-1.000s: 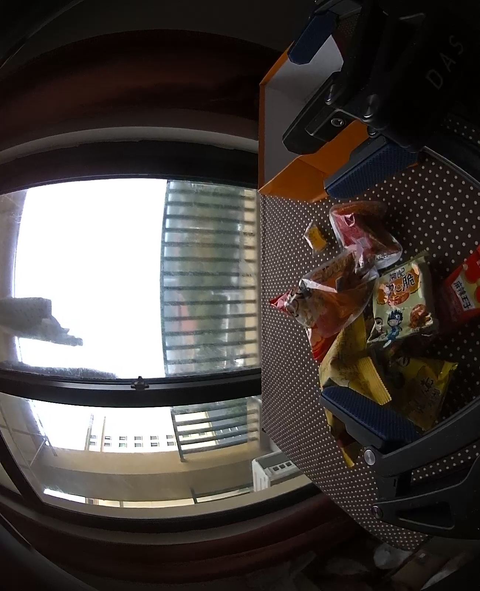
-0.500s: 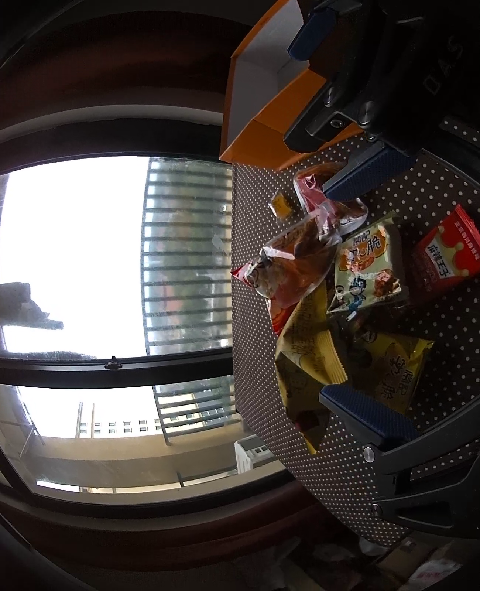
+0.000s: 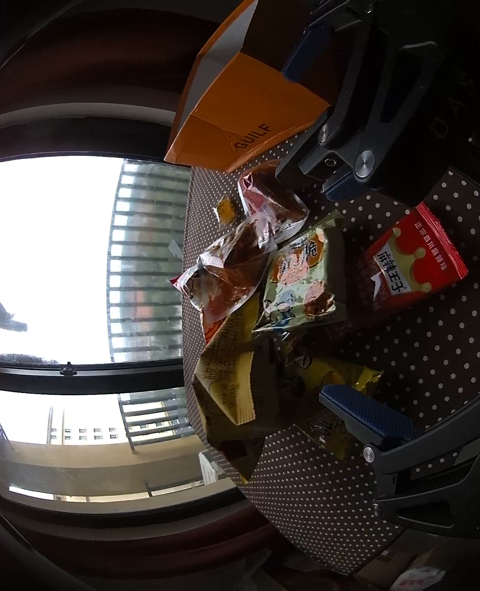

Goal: Organize snacks
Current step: 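Move the right tool to the green cartoon bag while the left tool approaches the red stick packet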

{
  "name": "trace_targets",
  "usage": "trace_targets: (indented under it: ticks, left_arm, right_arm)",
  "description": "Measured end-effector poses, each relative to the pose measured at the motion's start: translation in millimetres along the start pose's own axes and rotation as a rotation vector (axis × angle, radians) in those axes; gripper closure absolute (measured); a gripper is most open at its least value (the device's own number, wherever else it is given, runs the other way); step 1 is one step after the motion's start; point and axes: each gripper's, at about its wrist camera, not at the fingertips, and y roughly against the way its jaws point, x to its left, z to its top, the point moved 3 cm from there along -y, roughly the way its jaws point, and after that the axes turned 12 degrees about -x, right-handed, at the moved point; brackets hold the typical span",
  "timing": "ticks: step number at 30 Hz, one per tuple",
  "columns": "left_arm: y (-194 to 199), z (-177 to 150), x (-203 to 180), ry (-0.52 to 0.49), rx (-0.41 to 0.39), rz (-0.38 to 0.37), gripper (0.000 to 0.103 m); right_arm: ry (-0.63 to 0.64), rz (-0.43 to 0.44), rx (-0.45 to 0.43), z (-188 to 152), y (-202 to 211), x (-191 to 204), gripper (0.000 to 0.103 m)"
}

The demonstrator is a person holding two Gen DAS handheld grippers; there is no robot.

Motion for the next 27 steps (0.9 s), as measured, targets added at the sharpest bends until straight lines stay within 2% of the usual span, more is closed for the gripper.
trace_targets:
  ticks: [10,15,24,27]
  left_arm:
    - [-24.6,-21.3,1.5,0.032,0.096,0.018,0.005]
    - [-33.5,-24.4,7.7,0.036,0.122,0.029,0.011]
    - [-30.9,-14.6,27.2,0.026,0.096,0.068,0.011]
    - [-31.8,-12.2,29.6,-0.009,0.078,0.097,0.01]
  right_arm:
    - [0.015,0.018,0.075,-23.2,-13.5,1.2,0.0]
    - [0.01,0.054,0.099,-26.7,-21.9,4.7,0.0]
    - [-0.002,0.162,0.12,-18.3,-40.4,32.8,0.0]
    - [-0.001,0.181,0.142,-17.4,-49.4,42.5,0.0]
